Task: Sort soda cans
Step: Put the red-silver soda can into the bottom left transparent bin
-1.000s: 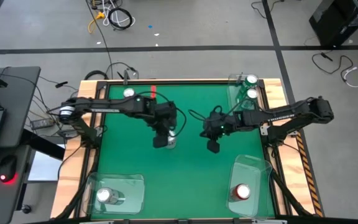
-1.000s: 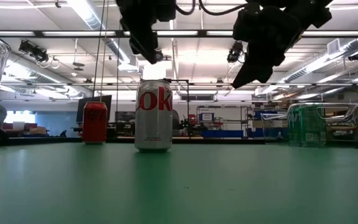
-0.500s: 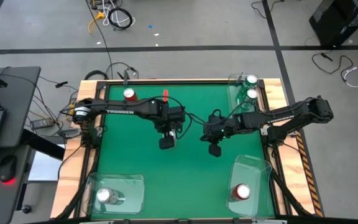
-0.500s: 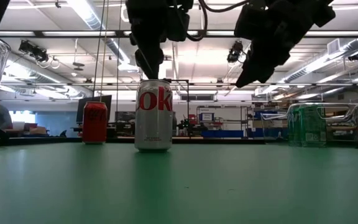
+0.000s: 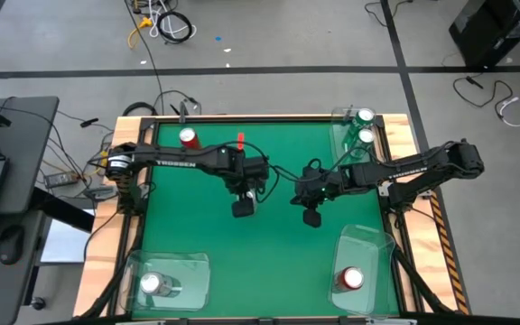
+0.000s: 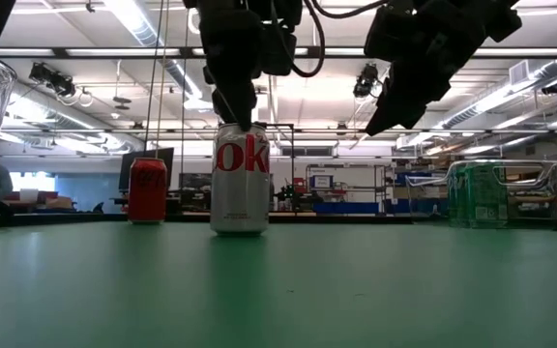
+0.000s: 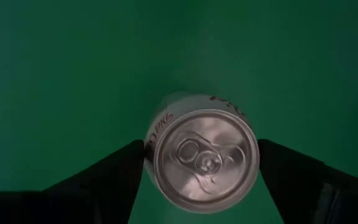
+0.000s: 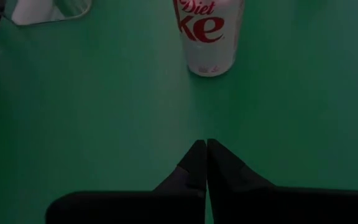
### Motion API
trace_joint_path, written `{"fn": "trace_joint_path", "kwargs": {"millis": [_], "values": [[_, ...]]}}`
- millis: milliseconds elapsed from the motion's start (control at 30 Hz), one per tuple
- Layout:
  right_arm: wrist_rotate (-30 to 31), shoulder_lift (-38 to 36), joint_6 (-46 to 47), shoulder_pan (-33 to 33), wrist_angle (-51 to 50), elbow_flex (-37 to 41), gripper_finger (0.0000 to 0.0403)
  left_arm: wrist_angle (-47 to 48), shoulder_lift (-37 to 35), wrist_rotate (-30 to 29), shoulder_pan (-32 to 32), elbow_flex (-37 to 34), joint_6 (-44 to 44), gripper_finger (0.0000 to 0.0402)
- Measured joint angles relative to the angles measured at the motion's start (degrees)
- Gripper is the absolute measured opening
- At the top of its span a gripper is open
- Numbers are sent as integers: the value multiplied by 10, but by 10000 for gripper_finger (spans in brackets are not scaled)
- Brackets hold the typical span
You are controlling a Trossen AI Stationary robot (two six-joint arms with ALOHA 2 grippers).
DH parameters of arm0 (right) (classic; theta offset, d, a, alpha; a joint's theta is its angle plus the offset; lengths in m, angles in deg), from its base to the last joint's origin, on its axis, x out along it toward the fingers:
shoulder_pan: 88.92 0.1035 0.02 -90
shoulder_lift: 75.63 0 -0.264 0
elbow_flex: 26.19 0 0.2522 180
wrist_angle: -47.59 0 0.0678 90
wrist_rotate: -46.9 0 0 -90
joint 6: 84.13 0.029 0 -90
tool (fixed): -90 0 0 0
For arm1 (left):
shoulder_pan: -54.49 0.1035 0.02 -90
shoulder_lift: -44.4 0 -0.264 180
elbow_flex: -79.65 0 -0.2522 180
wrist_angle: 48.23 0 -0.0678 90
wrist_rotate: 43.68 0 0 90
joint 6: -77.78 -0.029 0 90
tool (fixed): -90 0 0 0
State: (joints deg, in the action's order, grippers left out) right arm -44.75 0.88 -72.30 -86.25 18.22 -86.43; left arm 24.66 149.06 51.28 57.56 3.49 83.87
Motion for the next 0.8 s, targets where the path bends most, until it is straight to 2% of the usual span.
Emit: {"fn": "trace_joint_path", "kwargs": {"millis": [533,800], "values": [[0,0,-5,0,1,0,0,-28,-3,0,0,-22,-29,315],[0,0,-11,0,1,0,0,-34,-2,-24,-2,-23,-26,315]]}}
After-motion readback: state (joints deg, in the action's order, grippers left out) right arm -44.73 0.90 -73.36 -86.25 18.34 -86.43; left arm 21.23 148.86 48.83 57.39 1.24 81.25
